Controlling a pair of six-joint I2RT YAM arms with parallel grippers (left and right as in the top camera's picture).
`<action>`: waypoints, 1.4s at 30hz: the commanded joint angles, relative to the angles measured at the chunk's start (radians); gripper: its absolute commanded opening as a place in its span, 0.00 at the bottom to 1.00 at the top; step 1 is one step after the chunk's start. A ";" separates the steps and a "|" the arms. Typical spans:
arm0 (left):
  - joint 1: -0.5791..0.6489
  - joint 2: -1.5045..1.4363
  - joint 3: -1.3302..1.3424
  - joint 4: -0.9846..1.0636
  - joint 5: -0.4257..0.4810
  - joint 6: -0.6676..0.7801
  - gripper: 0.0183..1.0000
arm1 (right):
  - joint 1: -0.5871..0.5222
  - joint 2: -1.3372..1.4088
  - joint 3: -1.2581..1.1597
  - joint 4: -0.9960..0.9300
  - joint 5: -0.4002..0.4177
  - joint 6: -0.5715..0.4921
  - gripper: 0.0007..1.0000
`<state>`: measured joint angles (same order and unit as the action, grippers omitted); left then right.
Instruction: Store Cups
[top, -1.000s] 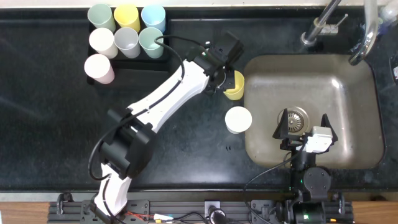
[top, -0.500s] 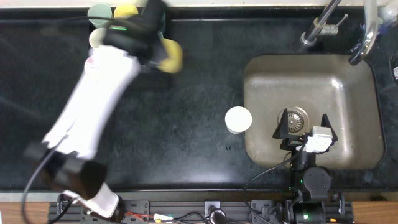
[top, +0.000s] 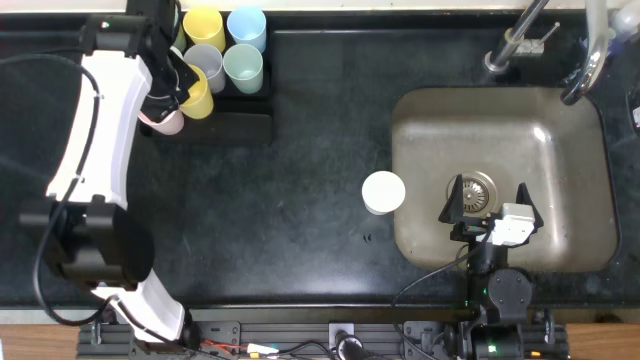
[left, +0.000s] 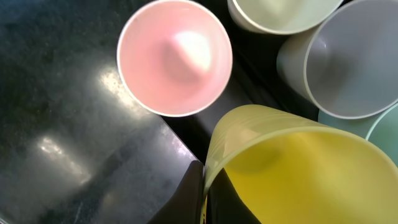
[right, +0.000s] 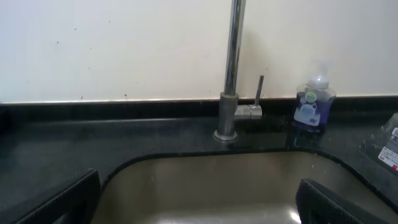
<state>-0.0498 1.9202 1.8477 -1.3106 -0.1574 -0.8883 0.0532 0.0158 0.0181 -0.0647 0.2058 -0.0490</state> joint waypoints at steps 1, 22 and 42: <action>0.003 0.034 -0.010 0.008 0.021 -0.018 0.02 | 0.000 -0.008 -0.013 0.006 -0.004 0.000 1.00; 0.004 0.065 -0.147 0.117 0.055 -0.018 0.02 | 0.000 -0.008 -0.013 0.006 -0.003 0.000 1.00; 0.004 0.091 -0.147 0.136 0.005 -0.024 0.02 | 0.000 -0.008 -0.013 0.006 -0.004 0.000 1.00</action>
<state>-0.0498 1.9995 1.7069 -1.1770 -0.1249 -0.8921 0.0532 0.0158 0.0181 -0.0647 0.2058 -0.0486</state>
